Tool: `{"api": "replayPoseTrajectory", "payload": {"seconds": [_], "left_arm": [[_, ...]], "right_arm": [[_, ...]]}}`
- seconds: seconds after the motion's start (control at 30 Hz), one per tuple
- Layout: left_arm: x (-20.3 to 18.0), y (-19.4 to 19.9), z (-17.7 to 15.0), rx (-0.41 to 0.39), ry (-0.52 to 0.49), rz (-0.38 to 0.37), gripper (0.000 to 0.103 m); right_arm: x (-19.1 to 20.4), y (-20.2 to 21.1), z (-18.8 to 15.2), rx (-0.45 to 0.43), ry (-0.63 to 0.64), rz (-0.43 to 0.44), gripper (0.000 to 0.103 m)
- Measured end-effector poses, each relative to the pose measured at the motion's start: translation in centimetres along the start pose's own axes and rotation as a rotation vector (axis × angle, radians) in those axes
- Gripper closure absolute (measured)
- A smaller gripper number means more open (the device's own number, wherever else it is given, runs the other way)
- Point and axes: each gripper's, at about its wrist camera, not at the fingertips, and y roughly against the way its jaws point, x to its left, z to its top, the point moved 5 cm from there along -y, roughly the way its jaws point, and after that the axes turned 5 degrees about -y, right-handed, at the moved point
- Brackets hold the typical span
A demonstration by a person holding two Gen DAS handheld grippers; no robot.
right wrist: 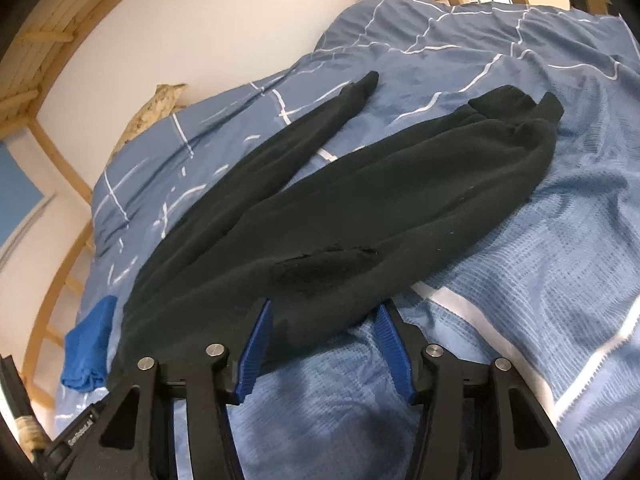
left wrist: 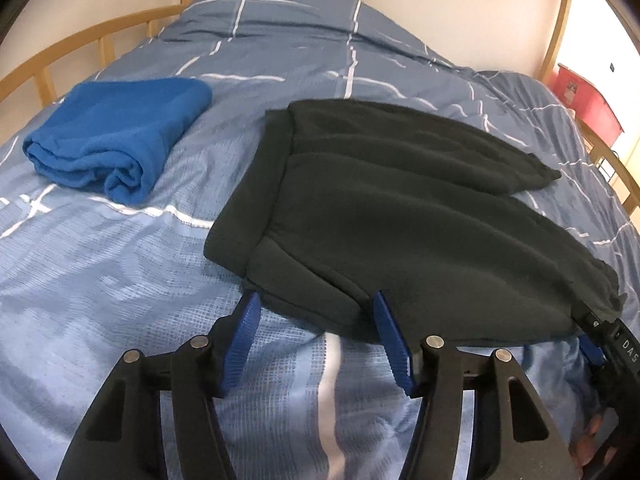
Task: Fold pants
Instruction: 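Grasp the sweatpants waistband edge with the left gripper while the right gripper grasps beside it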
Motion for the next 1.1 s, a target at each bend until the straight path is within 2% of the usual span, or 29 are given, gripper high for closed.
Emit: {"api": "replayPoseTrajectory", "payload": {"seconds": [0.17, 0.23, 0.27, 0.3, 0.4, 0.47, 0.53, 0.6, 0.87, 0.97, 1.1], "left_arm": [[0.0, -1.2, -0.3, -0.005, -0.013, -0.005, 0.048], [0.2, -1.5, -0.2, -0.003, 0.007, -0.029, 0.056], [0.2, -1.5, -0.1, -0.006, 0.012, -0.035, 0.065], [0.2, -1.4, 0.1, -0.016, 0.016, -0.036, 0.079], [0.4, -1.0, 0.3, -0.024, 0.021, -0.025, 0.086], [0.2, -0.5, 0.3, -0.035, 0.017, -0.016, 0.088], [0.1, -0.1, 0.5, -0.045, 0.008, -0.007, 0.089], [-0.2, 0.5, 0.7, -0.060, 0.007, 0.001, 0.091], [-0.7, 2.8, 3.3, -0.110, 0.031, -0.007, 0.092], [-0.9, 3.3, 5.6, -0.128, 0.038, -0.010, 0.092], [-1.7, 3.3, 9.5, -0.148, 0.000, 0.021, 0.092]], "right_arm": [[-0.5, -0.9, -0.1, 0.017, -0.001, -0.024, 0.055], [-0.4, -1.0, 0.0, 0.014, 0.004, -0.032, 0.057], [-0.2, -1.0, 0.1, 0.011, 0.012, -0.037, 0.057], [-0.1, -0.9, 0.2, 0.006, 0.024, -0.041, 0.058], [0.6, -0.3, 0.5, -0.019, 0.058, -0.045, 0.064], [1.0, 0.0, 0.8, -0.033, 0.097, -0.059, 0.072], [1.1, 0.1, 1.2, -0.032, 0.119, -0.066, 0.084], [1.0, 0.3, 1.6, -0.026, 0.104, -0.052, 0.087], [2.6, 2.6, 3.9, -0.091, 0.127, -0.001, 0.089], [4.2, 2.7, 6.1, -0.112, 0.135, 0.025, 0.090], [6.7, 1.4, 9.2, -0.108, 0.162, 0.057, 0.090]]}}
